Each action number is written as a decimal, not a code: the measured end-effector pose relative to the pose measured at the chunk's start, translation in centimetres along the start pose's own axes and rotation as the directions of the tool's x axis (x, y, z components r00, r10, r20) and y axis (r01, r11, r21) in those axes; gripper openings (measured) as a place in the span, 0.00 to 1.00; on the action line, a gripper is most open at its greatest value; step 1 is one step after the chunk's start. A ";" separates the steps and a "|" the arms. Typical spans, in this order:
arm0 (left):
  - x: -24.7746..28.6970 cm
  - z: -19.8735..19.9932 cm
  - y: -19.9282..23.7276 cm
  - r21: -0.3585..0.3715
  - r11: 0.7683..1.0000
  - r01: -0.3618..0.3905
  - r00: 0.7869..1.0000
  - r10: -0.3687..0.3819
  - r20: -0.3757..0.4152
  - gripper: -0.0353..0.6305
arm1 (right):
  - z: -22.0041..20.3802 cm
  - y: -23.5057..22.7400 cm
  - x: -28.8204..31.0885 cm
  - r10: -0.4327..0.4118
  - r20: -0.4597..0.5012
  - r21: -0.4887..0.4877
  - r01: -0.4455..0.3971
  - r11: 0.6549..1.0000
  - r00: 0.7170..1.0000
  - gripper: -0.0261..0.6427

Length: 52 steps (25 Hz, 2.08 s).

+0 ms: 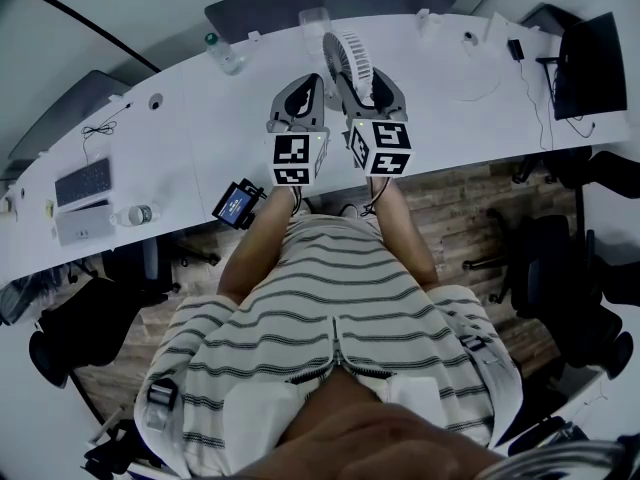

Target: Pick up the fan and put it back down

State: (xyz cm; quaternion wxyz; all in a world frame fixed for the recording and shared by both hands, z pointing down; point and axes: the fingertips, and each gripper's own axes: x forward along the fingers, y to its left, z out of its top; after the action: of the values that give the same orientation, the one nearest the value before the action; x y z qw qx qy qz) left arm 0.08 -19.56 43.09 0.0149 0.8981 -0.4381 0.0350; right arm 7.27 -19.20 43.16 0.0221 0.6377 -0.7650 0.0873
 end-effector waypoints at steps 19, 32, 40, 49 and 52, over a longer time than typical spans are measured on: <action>-0.2 0.2 0.2 -0.021 1.000 -0.003 1.000 0.003 0.023 0.06 | -0.5 -0.4 0.0 -0.005 -0.006 0.015 0.005 1.000 1.000 0.37; -0.3 -0.3 0.8 -0.024 1.000 -0.019 1.000 0.019 0.009 0.06 | -0.8 -0.6 0.1 0.000 -0.014 0.022 0.000 1.000 1.000 0.37; -0.6 -0.4 0.7 -0.017 1.000 -0.018 1.000 0.019 0.004 0.06 | -0.7 -0.8 0.2 0.003 -0.012 0.028 -0.002 1.000 1.000 0.37; -1.1 -0.8 1.3 -0.019 0.999 -0.040 0.999 0.040 -0.008 0.06 | -1.0 -1.0 0.5 0.009 -0.018 0.035 -0.008 0.999 1.000 0.37; -1.2 -0.9 1.4 -0.019 0.999 -0.048 0.999 0.048 -0.013 0.06 | -1.2 -1.3 0.8 0.013 -0.023 0.041 -0.012 0.999 1.000 0.37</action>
State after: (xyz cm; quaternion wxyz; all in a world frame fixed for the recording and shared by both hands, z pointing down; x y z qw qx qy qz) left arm -1.82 -19.43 43.94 0.0255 0.8869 -0.4599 0.0365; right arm 8.28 -19.99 44.62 0.0177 0.6321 -0.7667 0.1104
